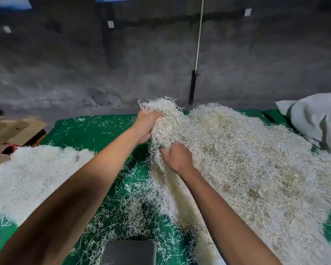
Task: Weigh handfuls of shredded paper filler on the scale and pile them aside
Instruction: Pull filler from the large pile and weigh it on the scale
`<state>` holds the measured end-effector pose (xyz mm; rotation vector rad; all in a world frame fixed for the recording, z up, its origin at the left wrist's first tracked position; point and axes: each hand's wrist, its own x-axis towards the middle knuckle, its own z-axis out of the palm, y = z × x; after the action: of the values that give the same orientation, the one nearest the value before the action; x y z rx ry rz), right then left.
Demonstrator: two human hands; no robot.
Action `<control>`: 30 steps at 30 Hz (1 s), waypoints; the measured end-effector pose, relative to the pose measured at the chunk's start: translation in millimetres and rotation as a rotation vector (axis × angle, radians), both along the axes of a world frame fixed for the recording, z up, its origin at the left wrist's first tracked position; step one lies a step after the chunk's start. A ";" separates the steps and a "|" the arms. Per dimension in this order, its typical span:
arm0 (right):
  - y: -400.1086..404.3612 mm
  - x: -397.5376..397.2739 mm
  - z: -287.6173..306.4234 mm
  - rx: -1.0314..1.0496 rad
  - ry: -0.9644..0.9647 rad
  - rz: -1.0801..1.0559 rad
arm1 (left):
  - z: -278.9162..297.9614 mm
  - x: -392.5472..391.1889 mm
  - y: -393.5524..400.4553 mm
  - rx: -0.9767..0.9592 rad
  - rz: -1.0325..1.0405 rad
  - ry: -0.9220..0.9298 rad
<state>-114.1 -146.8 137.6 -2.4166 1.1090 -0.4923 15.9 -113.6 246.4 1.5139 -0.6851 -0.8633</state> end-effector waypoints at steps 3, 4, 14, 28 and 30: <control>14.2 -11.8 -41.4 -0.092 0.055 0.001 | -0.1 14.9 11.0 0.098 0.027 -0.189; 20.8 -17.0 -57.8 -0.111 0.095 0.004 | -3.4 19.5 18.2 0.139 0.052 -0.271; 49.1 -97.7 -131.1 0.374 0.346 -0.221 | -14.3 84.8 91.0 0.119 0.221 -0.473; 136.9 57.7 24.8 0.726 -0.545 0.116 | -11.6 73.9 128.6 0.067 0.035 -0.144; 139.9 64.7 31.2 0.969 -0.715 0.077 | -19.4 80.4 138.7 0.081 -0.027 -0.073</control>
<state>-49.4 -6.8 168.8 -1.2711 0.6770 -0.5519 96.3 25.1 227.0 1.6186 -0.7322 -0.8689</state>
